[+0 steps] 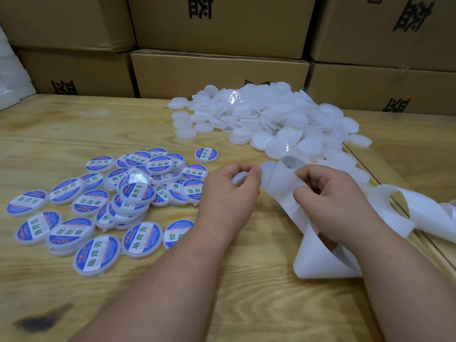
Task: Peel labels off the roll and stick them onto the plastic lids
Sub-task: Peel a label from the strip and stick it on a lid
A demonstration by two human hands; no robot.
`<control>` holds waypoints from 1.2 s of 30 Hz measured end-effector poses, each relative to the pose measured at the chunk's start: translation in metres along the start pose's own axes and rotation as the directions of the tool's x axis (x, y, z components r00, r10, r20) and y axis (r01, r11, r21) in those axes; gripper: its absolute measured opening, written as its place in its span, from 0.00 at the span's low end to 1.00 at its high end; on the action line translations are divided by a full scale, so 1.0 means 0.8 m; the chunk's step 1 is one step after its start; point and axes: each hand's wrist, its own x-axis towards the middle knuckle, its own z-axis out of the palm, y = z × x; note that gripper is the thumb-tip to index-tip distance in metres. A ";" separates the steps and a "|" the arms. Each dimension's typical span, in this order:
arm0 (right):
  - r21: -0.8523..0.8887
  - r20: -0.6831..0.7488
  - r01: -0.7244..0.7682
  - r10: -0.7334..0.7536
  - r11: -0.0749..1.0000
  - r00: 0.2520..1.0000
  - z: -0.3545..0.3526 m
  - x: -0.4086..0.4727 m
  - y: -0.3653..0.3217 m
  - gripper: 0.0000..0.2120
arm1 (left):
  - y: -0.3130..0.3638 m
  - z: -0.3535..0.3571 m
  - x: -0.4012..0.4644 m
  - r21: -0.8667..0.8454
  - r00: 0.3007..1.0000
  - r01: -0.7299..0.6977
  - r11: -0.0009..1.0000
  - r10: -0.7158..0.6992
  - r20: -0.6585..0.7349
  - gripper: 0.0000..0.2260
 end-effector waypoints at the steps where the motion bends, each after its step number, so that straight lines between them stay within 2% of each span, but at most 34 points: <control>1: -0.001 -0.011 -0.009 0.009 1.000 1.000 -0.001 0.001 0.001 0.14 | 0.002 -0.001 0.000 -0.033 0.999 0.006 0.999 -0.007 -0.033 0.05; 5: -0.042 -0.032 -0.036 0.035 0.998 0.999 -0.003 0.003 0.003 0.14 | 0.007 -0.003 0.000 -0.155 0.993 -0.009 0.988 -0.009 -0.118 0.07; 9: -0.085 -0.073 -0.020 0.014 0.996 0.997 -0.001 0.003 0.005 0.12 | 0.010 -0.004 0.000 -0.193 0.989 -0.025 0.981 -0.004 -0.148 0.07; 13: -0.086 -0.226 0.138 -0.154 0.987 0.962 0.003 0.002 -0.001 0.12 | 0.012 -0.001 -0.003 -0.186 0.996 -0.032 0.982 0.016 -0.086 0.09; 17: -0.108 -0.254 0.317 -0.335 0.942 0.908 0.003 0.000 -0.005 0.17 | 0.012 0.001 -0.007 -0.185 0.999 -0.031 0.982 0.029 -0.017 0.09; 23: -0.067 -0.232 0.344 -0.350 0.937 0.908 0.004 0.000 -0.008 0.18 | 0.011 0.002 -0.007 -0.226 0.998 0.003 0.974 0.011 0.063 0.09; 26: -0.044 -0.225 0.354 -0.354 0.934 0.908 0.003 -0.001 -0.010 0.17 | 0.010 0.002 -0.007 -0.261 0.995 0.031 0.965 -0.006 0.095 0.06; 29: -0.036 -0.222 0.367 -0.365 0.930 0.904 0.002 -0.003 -0.013 0.16 | 0.009 0.002 -0.005 -0.304 0.992 0.052 0.951 -0.013 0.128 0.08; 31: -0.019 -0.236 0.372 -0.365 0.928 0.900 0.004 -0.003 -0.016 0.14 | 0.010 0.001 -0.004 -0.388 0.981 0.102 0.916 -0.027 0.193 0.12; 33: 0.031 -0.269 0.362 -0.341 0.932 0.901 0.006 -0.003 -0.018 0.09 | 0.013 0.000 -0.004 -0.529 0.956 0.218 0.820 -0.071 0.284 0.15; 36: 0.229 -0.275 0.294 -0.228 0.928 0.934 0.007 -0.004 -0.021 0.06 | 0.013 0.001 -0.005 -0.637 0.934 0.309 0.706 -0.100 0.343 0.15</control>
